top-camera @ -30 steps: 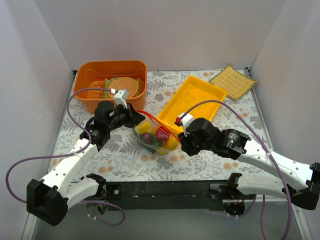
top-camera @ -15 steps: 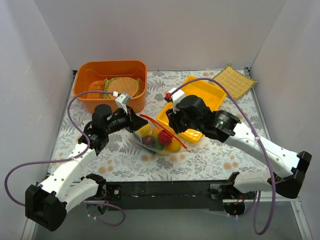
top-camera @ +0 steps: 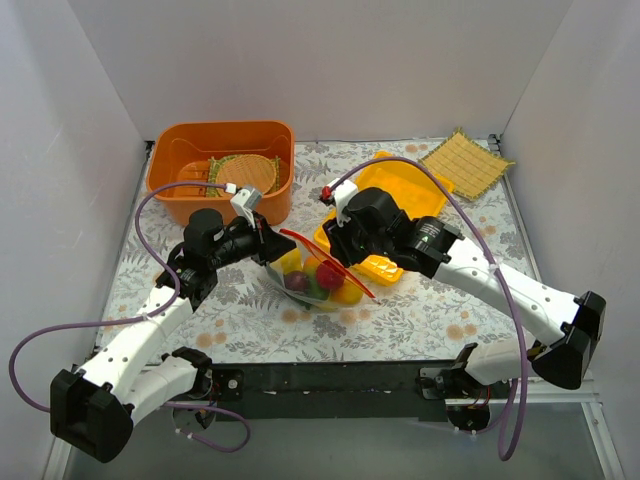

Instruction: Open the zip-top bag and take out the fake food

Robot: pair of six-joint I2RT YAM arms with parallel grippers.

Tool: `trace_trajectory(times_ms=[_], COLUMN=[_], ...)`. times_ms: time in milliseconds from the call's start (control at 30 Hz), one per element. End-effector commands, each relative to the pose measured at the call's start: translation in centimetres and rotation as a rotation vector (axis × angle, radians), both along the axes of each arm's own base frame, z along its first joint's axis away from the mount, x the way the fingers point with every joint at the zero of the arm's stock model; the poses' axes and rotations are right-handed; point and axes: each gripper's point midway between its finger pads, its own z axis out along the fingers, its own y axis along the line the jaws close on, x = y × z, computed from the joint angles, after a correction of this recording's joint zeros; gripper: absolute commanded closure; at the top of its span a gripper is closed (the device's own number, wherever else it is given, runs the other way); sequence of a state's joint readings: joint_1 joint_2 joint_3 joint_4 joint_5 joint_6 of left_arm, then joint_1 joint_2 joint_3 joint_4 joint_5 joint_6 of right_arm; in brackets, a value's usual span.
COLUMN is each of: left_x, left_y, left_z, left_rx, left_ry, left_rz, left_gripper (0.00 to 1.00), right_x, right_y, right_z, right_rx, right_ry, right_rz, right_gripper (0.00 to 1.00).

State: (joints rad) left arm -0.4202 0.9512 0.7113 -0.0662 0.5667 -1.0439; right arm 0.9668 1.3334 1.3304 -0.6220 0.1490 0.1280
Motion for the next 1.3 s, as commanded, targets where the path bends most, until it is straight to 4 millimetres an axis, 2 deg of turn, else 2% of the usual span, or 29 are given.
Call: trace_trajectory(times_ms=[0,233,433,533,567,633,667,733,767,800,867,900,933,967,1000,1033,1133,1267], left_x=[-0.5,-0.5,-0.5,-0.6,-0.6,-0.6,-0.5,-0.3,0.0,0.2,0.4,0.3,0.2,0.0,-0.1,-0.6,-1.7,-3.1], left_y=[0.2,0.2,0.2,0.2,0.2,0.3,0.3,0.8,1.1,1.5,3.1,3.6,4.4,4.7,4.9,5.0,4.7,4.2], left_z=[0.9,0.9,1.0,1.0,1.0,0.9,0.8,0.2,0.6,0.6,-0.2,0.9,0.5,0.8,1.8,1.6,2.5,2.8], left_rx=[-0.009,-0.007,-0.010,-0.011,-0.010,-0.010,-0.007,0.017,0.011,0.017,0.056,0.051,0.074,0.062,0.046,0.049,-0.002,-0.056], left_ry=[-0.044,-0.040,-0.038,-0.035,-0.032,-0.018,-0.008,0.042,0.072,0.095,0.169,0.156,0.184,0.211,0.208,0.239,0.300,0.391], left_rz=[-0.013,-0.010,-0.012,-0.012,-0.012,-0.001,0.004,0.048,0.089,0.124,0.239,0.264,0.311,0.341,0.355,0.358,0.356,0.343], left_gripper=[1.00,1.00,1.00,1.00,1.00,1.00,1.00,1.00,0.96,0.71,0.54,0.49,0.47,0.45,0.45,0.44,0.45,0.51], right_x=[-0.6,-1.6,-1.4,-1.0,-0.9,-0.3,-0.1,0.2,0.1,-0.1,-0.4,-0.8,-0.9,-1.1,-1.2,-1.2,-1.0,-0.8], right_y=[0.5,1.2,1.6,2.1,2.2,2.2,2.0,2.0,1.9,2.2,2.5,2.8,3.0,3.3,3.4,3.5,3.9,4.4], right_z=[2.5,1.2,0.0,-0.7,-0.9,-1.3,-1.3,-0.3,0.4,1.2,2.1,2.3,2.8,2.7,3.0,3.0,3.4,3.6], right_rx=[0.091,0.101,0.084,0.077,0.072,0.056,0.052,0.070,0.092,0.118,0.155,0.168,0.179,0.184,0.189,0.192,0.204,0.203], right_ry=[-0.029,0.016,0.032,0.037,0.038,0.036,0.036,0.023,0.017,0.018,0.029,0.039,0.036,0.045,0.044,0.046,0.046,0.050], right_rz=[0.036,0.086,0.088,0.084,0.081,0.053,0.037,0.006,0.003,0.015,0.014,0.027,0.032,0.034,0.035,0.032,0.025,0.023], right_gripper=[0.53,0.53,0.55,0.71,0.80,0.90,0.98,0.99,0.99,0.99,0.99,0.99,0.99,0.99,0.99,0.99,0.99,0.99])
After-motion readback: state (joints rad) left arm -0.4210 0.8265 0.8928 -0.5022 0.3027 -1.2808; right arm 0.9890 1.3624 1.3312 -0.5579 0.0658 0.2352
